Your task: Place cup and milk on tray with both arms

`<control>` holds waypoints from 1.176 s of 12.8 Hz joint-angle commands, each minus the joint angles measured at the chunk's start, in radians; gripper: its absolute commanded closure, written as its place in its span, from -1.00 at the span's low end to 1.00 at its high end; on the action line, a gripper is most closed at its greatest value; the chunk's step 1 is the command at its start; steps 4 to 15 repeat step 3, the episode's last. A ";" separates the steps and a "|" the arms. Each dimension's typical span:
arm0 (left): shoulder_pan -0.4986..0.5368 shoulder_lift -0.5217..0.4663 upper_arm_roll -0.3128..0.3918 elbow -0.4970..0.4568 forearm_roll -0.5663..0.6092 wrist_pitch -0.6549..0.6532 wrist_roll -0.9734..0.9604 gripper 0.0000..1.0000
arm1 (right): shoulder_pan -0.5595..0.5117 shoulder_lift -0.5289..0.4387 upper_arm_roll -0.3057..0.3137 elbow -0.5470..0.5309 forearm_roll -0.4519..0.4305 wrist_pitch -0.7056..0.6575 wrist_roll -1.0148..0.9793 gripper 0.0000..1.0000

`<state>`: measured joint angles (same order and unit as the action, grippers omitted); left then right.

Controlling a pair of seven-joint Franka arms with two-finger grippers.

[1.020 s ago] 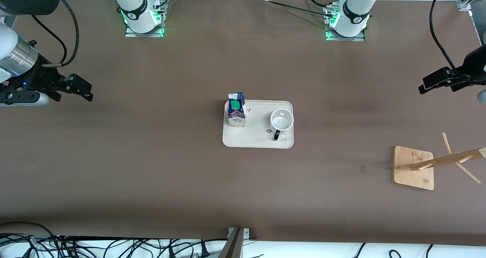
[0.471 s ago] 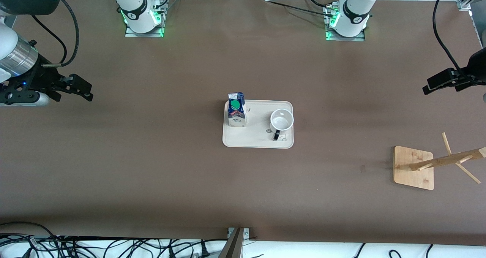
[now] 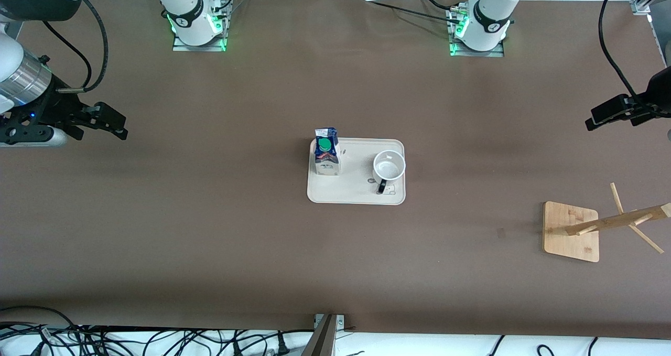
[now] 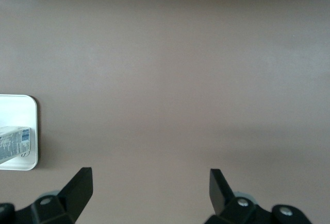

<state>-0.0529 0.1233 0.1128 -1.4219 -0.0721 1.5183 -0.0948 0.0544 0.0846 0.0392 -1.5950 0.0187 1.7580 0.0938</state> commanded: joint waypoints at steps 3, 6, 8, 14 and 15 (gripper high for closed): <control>-0.004 -0.013 0.002 -0.011 0.029 0.002 0.010 -1.00 | -0.008 -0.003 0.005 0.003 -0.003 -0.008 0.003 -1.00; -0.004 -0.013 0.002 -0.011 0.029 0.002 0.010 -1.00 | -0.008 -0.003 0.005 0.003 -0.003 -0.008 0.003 -1.00; -0.004 -0.013 0.002 -0.011 0.029 0.002 0.010 -1.00 | -0.008 -0.003 0.005 0.003 -0.003 -0.008 0.003 -1.00; -0.004 -0.013 0.002 -0.011 0.029 0.002 0.010 -1.00 | -0.008 -0.003 0.005 0.003 -0.003 -0.008 0.003 -1.00; -0.004 -0.013 0.002 -0.011 0.029 0.002 0.010 -1.00 | -0.008 -0.003 0.005 0.003 -0.003 -0.008 0.003 -1.00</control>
